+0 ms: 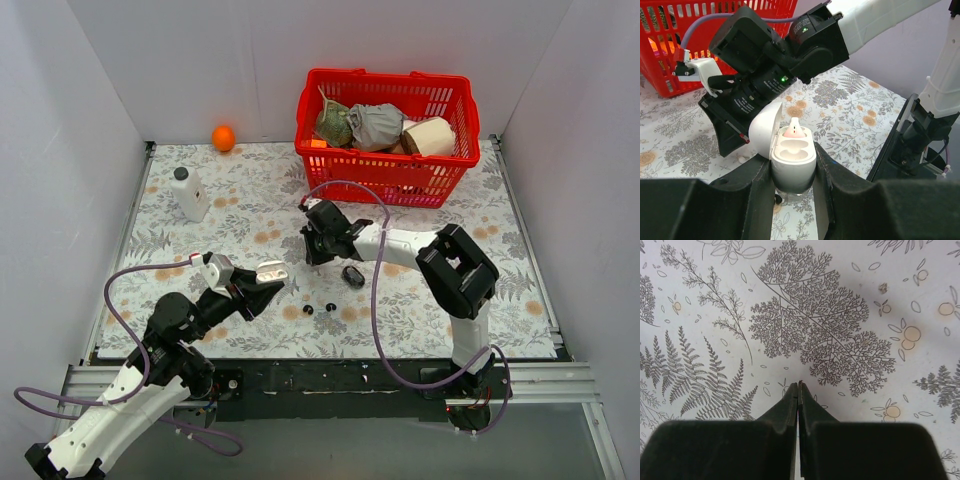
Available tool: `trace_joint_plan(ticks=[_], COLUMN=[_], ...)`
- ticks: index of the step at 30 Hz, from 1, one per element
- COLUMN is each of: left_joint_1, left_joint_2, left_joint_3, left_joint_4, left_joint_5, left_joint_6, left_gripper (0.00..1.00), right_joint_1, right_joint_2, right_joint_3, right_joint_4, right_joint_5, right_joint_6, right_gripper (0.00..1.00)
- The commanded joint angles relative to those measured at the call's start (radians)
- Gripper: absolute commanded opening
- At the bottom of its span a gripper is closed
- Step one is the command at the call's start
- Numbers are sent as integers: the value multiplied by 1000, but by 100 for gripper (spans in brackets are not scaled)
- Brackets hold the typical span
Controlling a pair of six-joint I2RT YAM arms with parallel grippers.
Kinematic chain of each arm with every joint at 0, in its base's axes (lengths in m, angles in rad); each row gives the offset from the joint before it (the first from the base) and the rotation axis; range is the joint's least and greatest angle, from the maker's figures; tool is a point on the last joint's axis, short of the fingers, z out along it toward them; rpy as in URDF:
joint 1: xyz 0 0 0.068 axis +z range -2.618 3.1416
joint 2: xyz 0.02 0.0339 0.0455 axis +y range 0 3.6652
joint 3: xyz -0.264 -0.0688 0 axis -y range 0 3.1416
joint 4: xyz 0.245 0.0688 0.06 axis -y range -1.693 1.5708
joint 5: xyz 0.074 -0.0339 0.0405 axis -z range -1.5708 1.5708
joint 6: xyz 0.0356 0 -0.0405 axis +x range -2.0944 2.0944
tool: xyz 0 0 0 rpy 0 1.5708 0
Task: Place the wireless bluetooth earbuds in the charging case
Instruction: Pick up the earbud from the center of the board.
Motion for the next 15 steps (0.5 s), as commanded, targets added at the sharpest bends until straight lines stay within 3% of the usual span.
trace_joint_plan(ticks=[1, 5, 11, 15], left_joint_1=[1, 1, 1, 1], left_joint_2=[6, -3, -11, -21], left_joint_3=[43, 43, 37, 29], left_joint_4=[9, 17, 15, 17], left_joint_5=[-1, -1, 3, 3], left_joint_6=[6, 15, 23, 20], left_gripper=[0, 0, 0, 0], right_joint_1=[-8, -8, 0, 20], right_joint_2=[-70, -191, -241, -235], right_joint_3=[6, -82, -96, -118], right_joint_4=[16, 73, -80, -97], right_joint_5=[1, -73, -203, -197], right_joint_6=[-95, -195, -402, -422], right_gripper=[16, 37, 39, 42])
